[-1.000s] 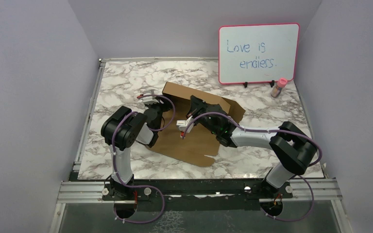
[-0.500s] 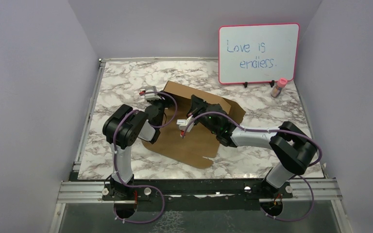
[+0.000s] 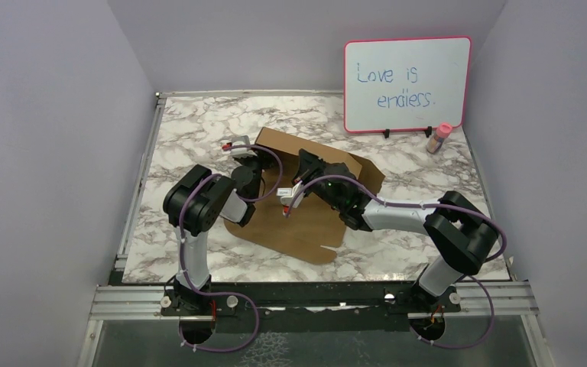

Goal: Fold the paper box

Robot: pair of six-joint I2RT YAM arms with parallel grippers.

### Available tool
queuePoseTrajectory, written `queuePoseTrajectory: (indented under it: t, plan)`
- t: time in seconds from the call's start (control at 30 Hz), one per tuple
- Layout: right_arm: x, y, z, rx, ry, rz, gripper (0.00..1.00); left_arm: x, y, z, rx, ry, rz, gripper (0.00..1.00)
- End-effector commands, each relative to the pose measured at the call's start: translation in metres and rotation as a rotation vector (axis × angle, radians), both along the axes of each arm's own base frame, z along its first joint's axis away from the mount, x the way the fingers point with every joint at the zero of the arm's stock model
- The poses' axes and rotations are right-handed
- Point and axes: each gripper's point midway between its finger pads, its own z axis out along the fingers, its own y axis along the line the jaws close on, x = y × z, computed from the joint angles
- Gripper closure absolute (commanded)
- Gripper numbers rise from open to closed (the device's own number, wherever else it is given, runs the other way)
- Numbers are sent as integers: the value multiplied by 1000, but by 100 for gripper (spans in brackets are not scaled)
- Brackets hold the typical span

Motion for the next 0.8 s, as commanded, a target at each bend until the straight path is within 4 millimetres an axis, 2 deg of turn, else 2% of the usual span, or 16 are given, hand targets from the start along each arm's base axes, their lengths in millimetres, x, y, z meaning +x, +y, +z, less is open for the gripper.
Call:
queuePoseTrajectory:
  t: [0.0,0.37,0.5,0.63,0.77]
  plan:
    - [-10,-5,-53,-116,138,7,99,8,62,10,-94,-7,287,76]
    - [-10,-6,-53,-115,145,7,99,1,85,3,-98,58,438,76]
    - [-10,-5,-53,-112,143,7,99,-1,88,0,-82,77,446,59]
    - [-7,-2,-48,-100,136,4,99,-5,73,9,-63,44,332,43]
    - [-4,0,-40,-82,133,-1,99,-17,58,18,-43,4,215,34]
